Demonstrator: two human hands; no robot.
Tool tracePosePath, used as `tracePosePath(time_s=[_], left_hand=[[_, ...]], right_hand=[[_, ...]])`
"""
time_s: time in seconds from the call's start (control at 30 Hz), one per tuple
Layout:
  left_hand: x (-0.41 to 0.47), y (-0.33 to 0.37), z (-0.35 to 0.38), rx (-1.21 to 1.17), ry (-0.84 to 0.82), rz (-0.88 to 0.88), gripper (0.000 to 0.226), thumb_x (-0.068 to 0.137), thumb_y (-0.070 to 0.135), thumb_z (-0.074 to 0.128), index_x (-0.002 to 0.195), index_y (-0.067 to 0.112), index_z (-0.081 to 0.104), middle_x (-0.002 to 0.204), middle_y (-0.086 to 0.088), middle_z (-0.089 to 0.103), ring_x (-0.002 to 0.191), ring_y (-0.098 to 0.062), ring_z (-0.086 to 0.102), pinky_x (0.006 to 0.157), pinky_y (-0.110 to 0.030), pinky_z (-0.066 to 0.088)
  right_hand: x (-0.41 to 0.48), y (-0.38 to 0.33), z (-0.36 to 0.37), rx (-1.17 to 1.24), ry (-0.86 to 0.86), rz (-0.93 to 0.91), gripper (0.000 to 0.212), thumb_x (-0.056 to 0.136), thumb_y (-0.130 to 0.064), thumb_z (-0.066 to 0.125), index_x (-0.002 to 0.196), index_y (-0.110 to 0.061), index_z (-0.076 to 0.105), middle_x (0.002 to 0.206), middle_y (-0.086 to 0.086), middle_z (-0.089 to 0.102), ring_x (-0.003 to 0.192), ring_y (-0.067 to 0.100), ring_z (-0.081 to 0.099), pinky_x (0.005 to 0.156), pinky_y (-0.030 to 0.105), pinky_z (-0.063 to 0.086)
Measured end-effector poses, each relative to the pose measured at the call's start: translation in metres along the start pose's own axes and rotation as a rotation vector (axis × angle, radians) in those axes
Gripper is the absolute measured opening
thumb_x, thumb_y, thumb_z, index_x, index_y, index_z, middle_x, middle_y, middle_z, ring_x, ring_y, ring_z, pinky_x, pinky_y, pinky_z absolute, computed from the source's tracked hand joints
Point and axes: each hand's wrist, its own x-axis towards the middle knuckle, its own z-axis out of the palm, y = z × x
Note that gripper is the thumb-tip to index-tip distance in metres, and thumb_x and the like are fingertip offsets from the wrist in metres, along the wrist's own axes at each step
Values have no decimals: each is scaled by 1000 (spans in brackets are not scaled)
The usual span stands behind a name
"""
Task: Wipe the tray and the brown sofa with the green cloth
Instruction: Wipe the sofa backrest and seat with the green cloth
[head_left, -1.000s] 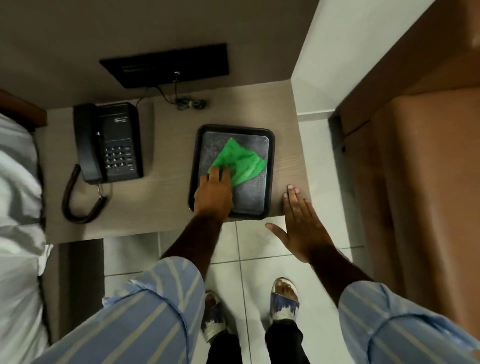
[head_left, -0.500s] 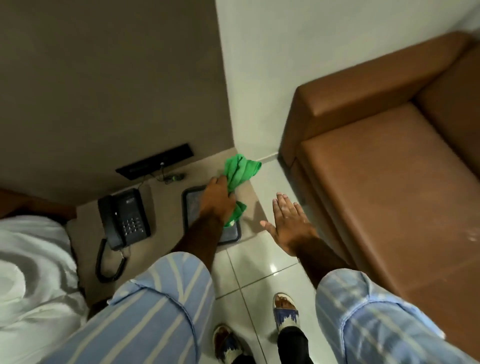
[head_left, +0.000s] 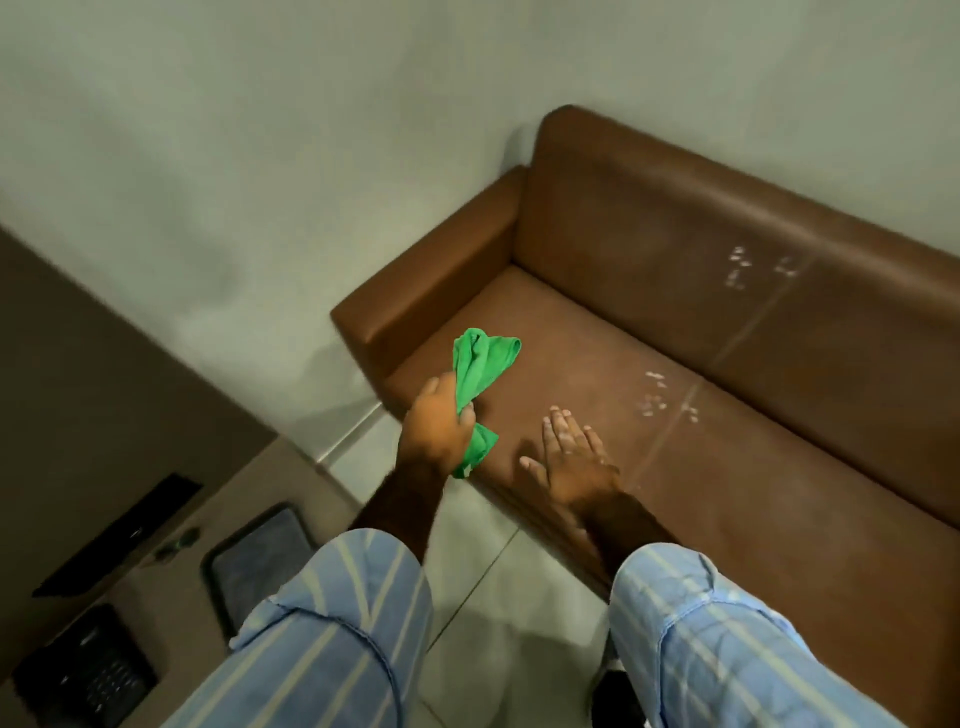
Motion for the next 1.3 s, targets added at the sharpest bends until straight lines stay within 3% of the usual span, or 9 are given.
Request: tracePosePath(time_s=[0.17, 0.3, 0.43, 0.5, 0.63, 0.93, 1.07, 1.23, 1.3], left_hand=[[51, 118, 78, -4, -36, 69, 23, 88, 23, 60, 105, 9, 57, 102, -13, 63, 91, -30, 61, 79, -40, 54], [80, 201, 159, -69, -113, 45, 17, 89, 24, 59, 103, 14, 60, 98, -8, 67, 89, -27, 66, 80, -42, 59], [115, 268, 235, -162, -140, -1, 20, 88, 31, 62, 105, 23, 61, 96, -2, 72, 86, -21, 70, 74, -28, 56], [138, 296, 271, -189, -102, 0, 21, 85, 32, 65, 104, 22, 62, 96, -3, 74, 87, -23, 70, 71, -23, 47], [187, 338, 326, -276, 3, -27, 23, 83, 27, 68, 101, 13, 61, 100, -10, 71, 91, -28, 66, 76, -32, 53], [311, 394, 415, -429, 379, -123, 46, 86, 8, 60, 128, -4, 48, 121, -26, 58, 113, -39, 56, 98, -37, 40], [275, 422, 480, -426, 398, 74, 46, 84, -1, 58, 128, -9, 49, 123, -31, 56, 114, -43, 55, 98, -38, 42], [263, 379, 496, -59, 93, 802, 36, 88, 5, 52, 122, 2, 60, 125, -27, 60, 107, -45, 60, 93, -49, 53], [295, 353, 477, 69, 147, 817, 36, 83, 1, 51, 117, 1, 63, 120, -25, 63, 102, -43, 60, 92, -47, 53]], right_hand=[[3, 128, -50, 76, 20, 165, 78, 112, -56, 28, 171, -6, 16, 182, 13, 8, 169, 26, 7, 138, 45, 9], [-7, 236, -64, -28, 242, 196, 85, 113, -48, 8, 143, 9, 63, 153, 30, 59, 142, 41, 60, 112, 55, 57], [7, 354, -64, 42, 158, 359, 84, 108, -59, 6, 171, -5, 12, 181, 16, 4, 169, 29, 3, 139, 49, 11], [19, 408, -63, -4, 277, 387, 93, 103, -65, -2, 170, -3, 17, 180, 18, 8, 169, 32, 6, 138, 52, 13], [59, 496, -71, -130, 581, 374, 81, 107, -54, 26, 164, 2, 35, 175, 23, 28, 164, 37, 27, 131, 58, 32], [141, 624, -82, -580, 1001, 265, 75, 113, -49, 39, 172, -9, 16, 180, 15, 20, 168, 30, 18, 136, 54, 8], [157, 644, -65, -687, 1119, 248, 79, 108, -52, 47, 171, -9, 24, 178, 15, 23, 166, 30, 22, 138, 52, 6], [170, 651, -53, -661, 1162, 260, 80, 105, -51, 50, 170, -12, 26, 181, 11, 17, 168, 28, 16, 138, 51, 1], [174, 651, -51, -661, 1181, 265, 79, 105, -51, 51, 170, -12, 27, 181, 11, 18, 168, 28, 17, 138, 51, 2]])
